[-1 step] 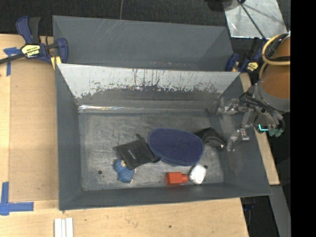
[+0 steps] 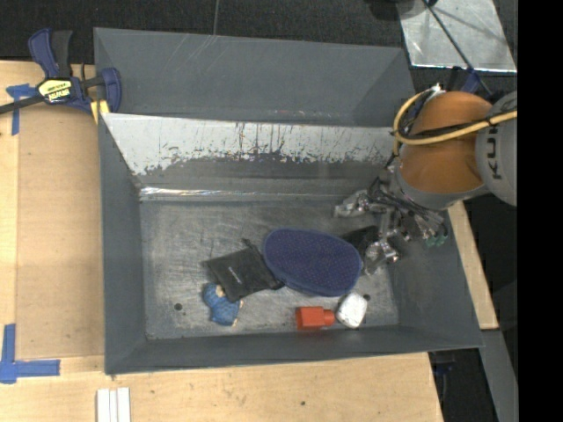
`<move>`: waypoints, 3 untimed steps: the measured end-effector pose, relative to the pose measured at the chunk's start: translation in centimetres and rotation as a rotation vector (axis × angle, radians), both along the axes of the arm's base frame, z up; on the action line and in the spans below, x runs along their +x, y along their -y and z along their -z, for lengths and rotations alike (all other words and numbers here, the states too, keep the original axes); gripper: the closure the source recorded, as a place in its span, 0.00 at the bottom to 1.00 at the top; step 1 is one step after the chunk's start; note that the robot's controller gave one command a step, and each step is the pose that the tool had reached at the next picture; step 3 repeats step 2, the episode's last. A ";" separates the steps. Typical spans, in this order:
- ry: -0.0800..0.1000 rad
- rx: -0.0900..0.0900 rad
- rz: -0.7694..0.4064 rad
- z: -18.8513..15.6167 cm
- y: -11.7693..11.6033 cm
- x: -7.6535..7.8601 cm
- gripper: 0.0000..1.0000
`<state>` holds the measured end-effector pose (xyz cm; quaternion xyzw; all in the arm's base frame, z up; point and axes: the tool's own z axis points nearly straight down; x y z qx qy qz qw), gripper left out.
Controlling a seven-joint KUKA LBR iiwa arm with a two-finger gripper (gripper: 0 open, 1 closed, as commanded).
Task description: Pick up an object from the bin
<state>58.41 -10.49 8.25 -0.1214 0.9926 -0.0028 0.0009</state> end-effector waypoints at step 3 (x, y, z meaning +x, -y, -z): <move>0.004 0.003 -0.018 -16.1 -0.9 -0.7 1.00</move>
Offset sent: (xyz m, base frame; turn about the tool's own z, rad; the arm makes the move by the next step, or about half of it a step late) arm 0.0000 0.0000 0.0000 0.0000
